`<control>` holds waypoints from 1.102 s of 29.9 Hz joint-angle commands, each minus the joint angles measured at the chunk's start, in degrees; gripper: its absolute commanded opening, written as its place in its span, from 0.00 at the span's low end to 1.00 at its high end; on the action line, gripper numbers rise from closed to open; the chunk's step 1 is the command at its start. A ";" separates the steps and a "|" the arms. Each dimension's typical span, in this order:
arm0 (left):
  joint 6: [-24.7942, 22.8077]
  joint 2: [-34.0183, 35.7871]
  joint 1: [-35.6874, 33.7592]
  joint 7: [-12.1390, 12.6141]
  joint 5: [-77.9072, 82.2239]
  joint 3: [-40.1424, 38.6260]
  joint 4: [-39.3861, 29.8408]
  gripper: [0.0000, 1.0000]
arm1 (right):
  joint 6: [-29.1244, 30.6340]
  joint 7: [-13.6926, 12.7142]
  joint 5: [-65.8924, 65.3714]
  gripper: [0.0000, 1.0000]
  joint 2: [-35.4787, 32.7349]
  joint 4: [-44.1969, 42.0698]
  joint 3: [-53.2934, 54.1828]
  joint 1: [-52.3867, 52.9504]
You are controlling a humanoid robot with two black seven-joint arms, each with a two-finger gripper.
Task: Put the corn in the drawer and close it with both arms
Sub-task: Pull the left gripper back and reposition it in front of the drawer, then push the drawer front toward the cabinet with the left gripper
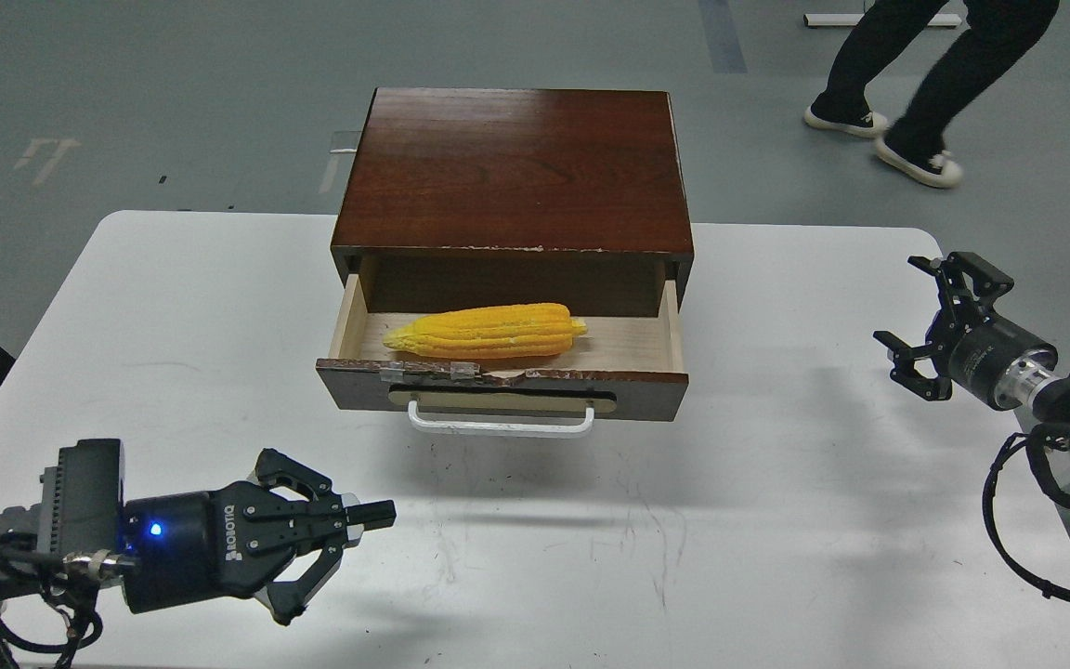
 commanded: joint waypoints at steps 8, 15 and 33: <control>-1.80 -8.08 -4.68 0.00 0.10 -1.12 3.33 0.00 | 0.00 0.00 0.00 0.99 0.06 -0.22 0.00 -1.14; -5.05 -9.04 -4.42 0.00 0.10 -0.94 3.68 0.00 | 0.00 0.09 0.00 0.99 -0.12 -0.75 0.00 -1.76; -12.00 -13.17 -5.74 0.00 0.10 -2.43 9.65 0.00 | 0.00 0.09 0.00 0.99 0.06 -3.47 0.09 -2.64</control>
